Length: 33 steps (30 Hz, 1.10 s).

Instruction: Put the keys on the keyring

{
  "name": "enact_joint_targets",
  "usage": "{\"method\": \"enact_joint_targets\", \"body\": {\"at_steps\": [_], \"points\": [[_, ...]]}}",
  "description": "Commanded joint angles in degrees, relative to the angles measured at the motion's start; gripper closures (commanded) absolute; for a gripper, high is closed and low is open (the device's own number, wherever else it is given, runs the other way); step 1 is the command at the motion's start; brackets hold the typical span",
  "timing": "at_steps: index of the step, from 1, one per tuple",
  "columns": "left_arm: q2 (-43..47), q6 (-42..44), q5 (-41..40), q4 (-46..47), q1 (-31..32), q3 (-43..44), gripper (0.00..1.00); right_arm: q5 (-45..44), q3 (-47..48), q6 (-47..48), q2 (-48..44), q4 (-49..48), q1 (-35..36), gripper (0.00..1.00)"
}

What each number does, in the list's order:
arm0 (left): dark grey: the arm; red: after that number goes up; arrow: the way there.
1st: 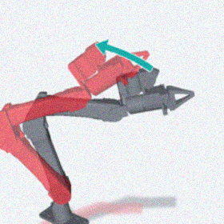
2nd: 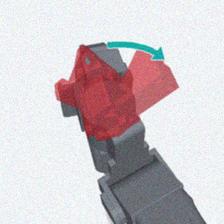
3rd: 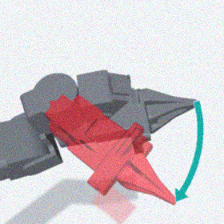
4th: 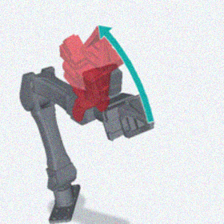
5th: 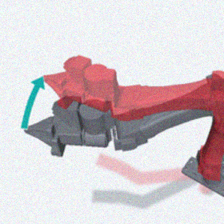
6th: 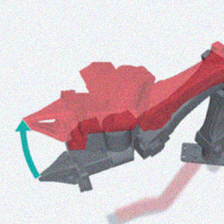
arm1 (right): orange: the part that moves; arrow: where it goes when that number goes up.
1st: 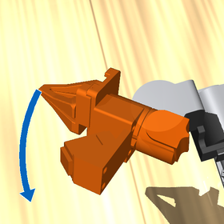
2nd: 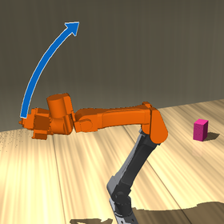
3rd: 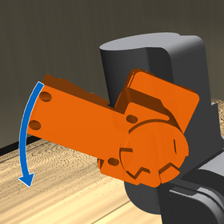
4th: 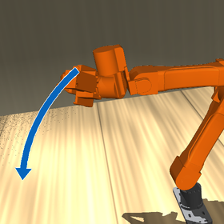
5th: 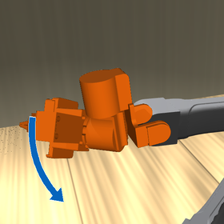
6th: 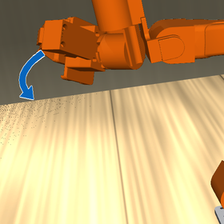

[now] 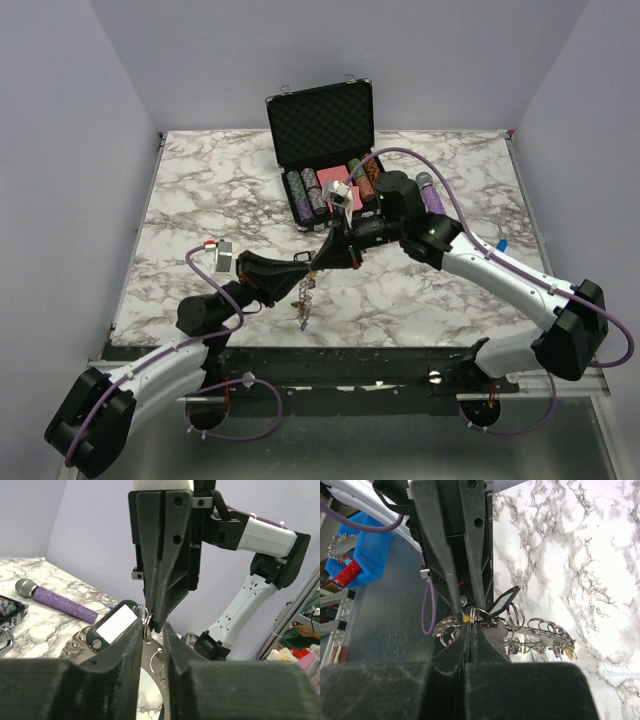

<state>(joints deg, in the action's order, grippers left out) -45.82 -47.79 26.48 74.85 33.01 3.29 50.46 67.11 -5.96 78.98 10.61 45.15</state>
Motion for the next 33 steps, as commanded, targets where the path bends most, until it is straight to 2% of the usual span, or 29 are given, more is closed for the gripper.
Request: {"method": "enact_joint_targets", "body": {"at_steps": [1, 8, 10, 14, 17, 19, 22, 26, 33], "points": [[3.3, 0.9, 0.9, 11.1, -0.1, -5.0, 0.63, -0.7, 0.4, -0.4, -0.1, 0.6, -1.4, 1.00], [14.0, 3.5, 0.4, -0.6, -0.1, -6.1, 0.50, 0.1, -0.5, 1.5, -0.7, 1.8, -2.3, 1.00], [19.0, 5.3, -0.2, -8.5, -0.4, -5.6, 0.47, 0.8, -0.7, 3.4, -0.9, 3.1, -2.3, 1.00], [29.7, 12.4, -3.5, -33.1, -0.6, -0.2, 0.41, 2.2, -0.1, 10.7, -1.7, 7.9, -2.3, 1.00], [32.0, 13.5, -9.3, -46.5, -0.6, 3.8, 0.35, 2.8, 2.0, 18.9, -1.6, 14.5, -2.3, 1.00], [31.4, 13.8, -10.6, -51.4, -0.6, 6.2, 0.30, 3.2, 3.8, 25.3, -1.4, 20.3, -2.3, 0.99], [28.2, 13.9, -8.5, -54.2, -0.7, 9.4, 0.29, 2.8, 5.8, 32.7, -0.8, 26.5, -2.3, 1.00], [22.9, 13.6, -5.3, -57.4, -1.1, 13.6, 0.26, 3.0, 6.9, 36.3, -0.7, 29.4, -2.3, 1.00], [13.2, 5.8, 5.8, -47.6, -5.8, 14.5, 0.21, 3.5, 7.0, 39.9, -0.6, 32.2, -2.3, 1.00]]}}
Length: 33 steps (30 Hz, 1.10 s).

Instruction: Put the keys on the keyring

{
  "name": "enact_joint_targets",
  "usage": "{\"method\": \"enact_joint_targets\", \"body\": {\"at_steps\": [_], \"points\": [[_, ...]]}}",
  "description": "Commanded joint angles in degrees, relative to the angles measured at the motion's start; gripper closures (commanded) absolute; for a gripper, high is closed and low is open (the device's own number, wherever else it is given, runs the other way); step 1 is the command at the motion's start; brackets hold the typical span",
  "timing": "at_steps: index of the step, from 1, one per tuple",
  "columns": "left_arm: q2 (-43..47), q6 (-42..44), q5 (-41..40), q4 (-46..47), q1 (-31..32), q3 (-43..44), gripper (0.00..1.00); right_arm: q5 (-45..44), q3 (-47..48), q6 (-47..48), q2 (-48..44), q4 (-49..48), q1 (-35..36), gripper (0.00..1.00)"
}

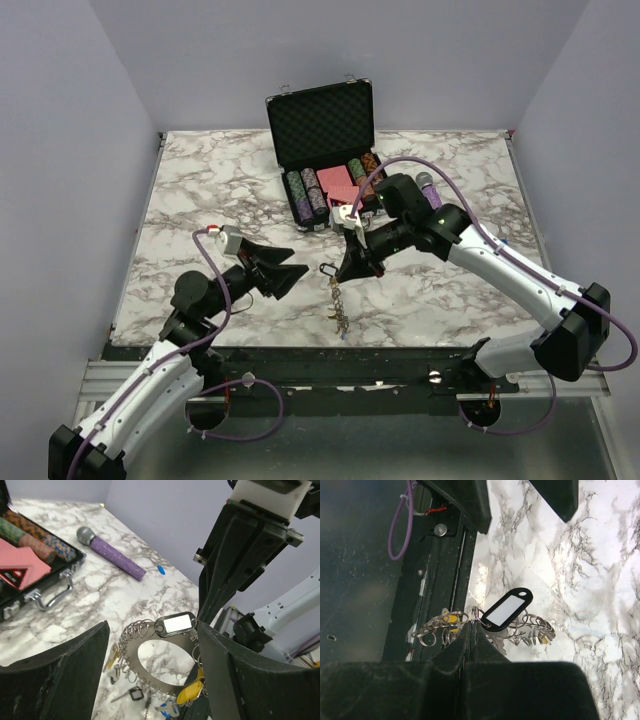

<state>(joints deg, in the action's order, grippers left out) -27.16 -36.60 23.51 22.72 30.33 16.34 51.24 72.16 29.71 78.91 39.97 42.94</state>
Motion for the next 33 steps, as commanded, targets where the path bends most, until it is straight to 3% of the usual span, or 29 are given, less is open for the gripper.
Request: {"method": "enact_joint_targets", "body": {"at_steps": [1, 5, 9, 16, 19, 26, 33], "points": [[-7.6, -7.6, 10.8, 6.6, -4.1, 1.5, 0.20, 2.7, 2.0, 4.4, -0.4, 2.9, 0.0, 1.00], [-16.8, -15.4, 18.8, 18.9, -6.9, 1.5, 0.13, 2.9, 2.2, 4.6, -0.3, 3.2, 0.0, 1.00], [-25.1, -22.2, 24.9, 32.1, -7.4, 1.9, 0.13, 3.0, 2.0, 4.7, -0.3, 3.3, 0.0, 1.00], [-34.0, -30.0, 29.7, 43.1, -7.4, 2.9, 0.30, 3.0, 1.8, 4.6, -0.3, 3.1, 0.0, 1.00], [-35.5, -30.3, 30.5, 42.3, -7.0, 3.6, 0.34, 3.1, 1.7, 4.5, -0.3, 3.0, -0.1, 1.00], [-33.3, -21.8, 28.4, 26.7, -5.3, 6.2, 0.32, 3.2, 1.8, 4.0, -0.3, 2.8, -0.1, 1.00], [-33.6, -17.5, 27.5, 19.1, -4.0, 8.1, 0.34, 3.4, 1.7, 3.4, -0.3, 2.4, 0.0, 1.00]]}}
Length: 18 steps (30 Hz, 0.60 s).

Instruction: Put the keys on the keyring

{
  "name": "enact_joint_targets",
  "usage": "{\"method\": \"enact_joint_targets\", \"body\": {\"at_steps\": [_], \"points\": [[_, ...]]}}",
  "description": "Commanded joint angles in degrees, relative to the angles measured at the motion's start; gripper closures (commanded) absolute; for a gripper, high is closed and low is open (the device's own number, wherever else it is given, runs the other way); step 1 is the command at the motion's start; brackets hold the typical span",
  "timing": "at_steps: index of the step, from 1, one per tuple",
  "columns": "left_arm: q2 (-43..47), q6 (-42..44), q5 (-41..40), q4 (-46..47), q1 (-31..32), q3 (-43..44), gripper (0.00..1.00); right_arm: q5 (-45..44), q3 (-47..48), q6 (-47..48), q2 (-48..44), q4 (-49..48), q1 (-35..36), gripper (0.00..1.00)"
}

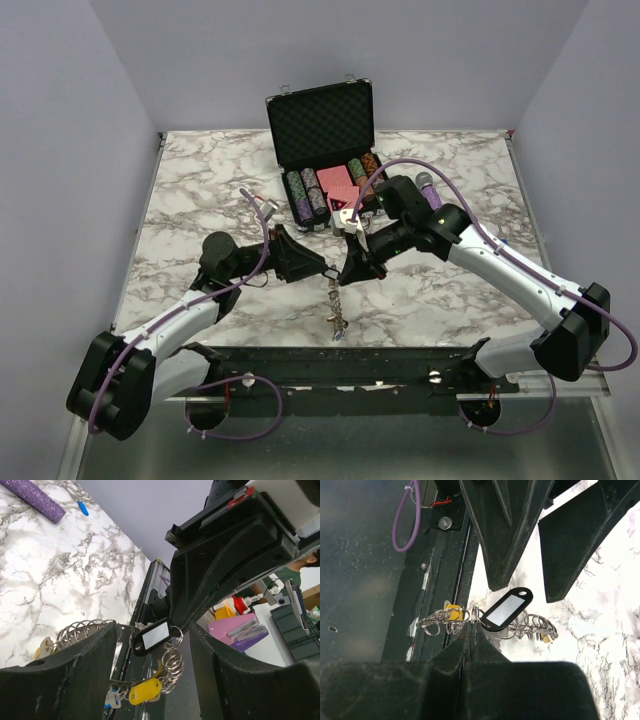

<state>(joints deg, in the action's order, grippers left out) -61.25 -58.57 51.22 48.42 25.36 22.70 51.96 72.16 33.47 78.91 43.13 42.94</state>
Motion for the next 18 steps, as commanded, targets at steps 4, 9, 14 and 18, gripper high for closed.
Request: {"method": "enact_joint_targets", "body": {"at_steps": [4, 9, 14, 18], "points": [[-0.4, 4.8, 0.2, -7.4, 1.4, 2.3, 0.41, 2.9, 1.5, -0.4, -0.3, -0.9, 0.0, 1.00], [-0.9, 3.3, 1.2, -5.5, 1.4, 2.3, 0.47, 2.6, 1.4, -0.4, -0.4, -0.9, 0.0, 1.00], [-0.5, 0.1, 3.0, -1.2, 1.4, 1.4, 0.51, 2.6, 1.3, -0.4, -0.4, -0.9, 0.0, 1.00], [-0.5, -1.6, 3.4, 1.1, 1.4, 0.4, 0.53, 2.4, 1.3, -0.5, -0.4, -1.0, 0.0, 1.00]]}}
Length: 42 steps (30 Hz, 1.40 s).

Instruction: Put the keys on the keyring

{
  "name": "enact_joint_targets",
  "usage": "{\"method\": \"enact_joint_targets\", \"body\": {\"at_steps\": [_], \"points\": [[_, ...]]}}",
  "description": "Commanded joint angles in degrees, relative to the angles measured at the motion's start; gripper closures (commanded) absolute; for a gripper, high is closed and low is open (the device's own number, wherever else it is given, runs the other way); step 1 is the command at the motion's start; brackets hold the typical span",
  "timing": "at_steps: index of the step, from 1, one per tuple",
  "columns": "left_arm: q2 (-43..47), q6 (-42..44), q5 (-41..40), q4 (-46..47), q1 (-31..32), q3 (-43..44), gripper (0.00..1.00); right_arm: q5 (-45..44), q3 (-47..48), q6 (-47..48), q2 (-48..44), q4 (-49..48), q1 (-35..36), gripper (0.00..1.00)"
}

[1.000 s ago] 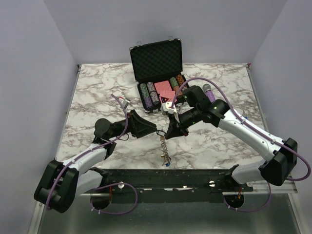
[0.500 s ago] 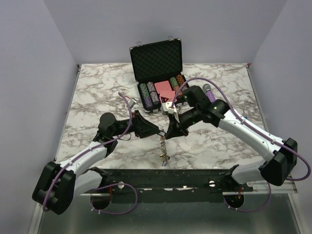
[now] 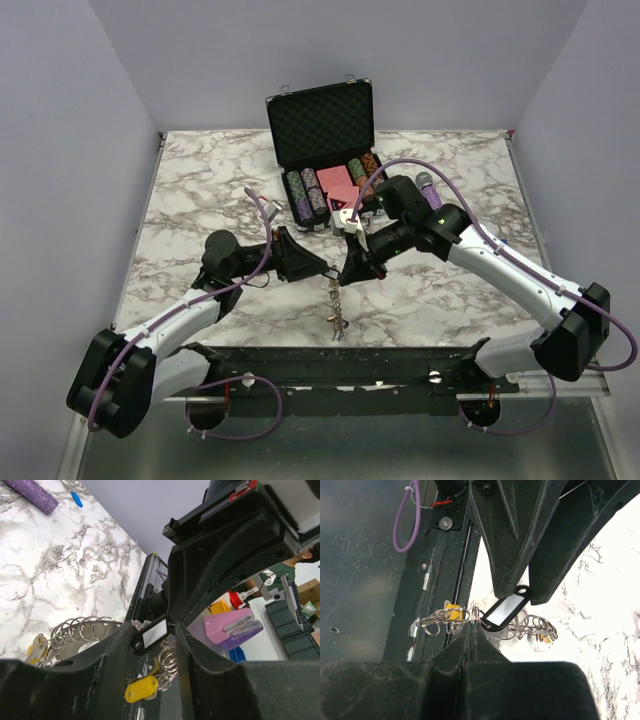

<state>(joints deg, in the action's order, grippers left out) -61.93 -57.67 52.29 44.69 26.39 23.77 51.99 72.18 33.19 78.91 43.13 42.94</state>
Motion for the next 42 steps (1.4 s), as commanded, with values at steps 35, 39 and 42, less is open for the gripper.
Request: {"method": "enact_joint_targets", "body": {"at_steps": [35, 39, 42], "points": [[3.6, -2.8, 2.8, 2.1, 1.4, -2.1, 1.00, 2.2, 0.9, -1.3, -0.7, -1.7, -0.1, 1.00], [6.6, -3.8, -0.6, 1.8, 1.4, -4.0, 1.00, 1.5, 0.8, -1.2, -1.3, -1.7, 0.0, 1.00], [8.6, -5.5, -3.2, 4.0, 1.4, -6.1, 1.00, 1.4, 0.3, -1.3, -1.8, -1.7, 0.0, 1.00]]}}
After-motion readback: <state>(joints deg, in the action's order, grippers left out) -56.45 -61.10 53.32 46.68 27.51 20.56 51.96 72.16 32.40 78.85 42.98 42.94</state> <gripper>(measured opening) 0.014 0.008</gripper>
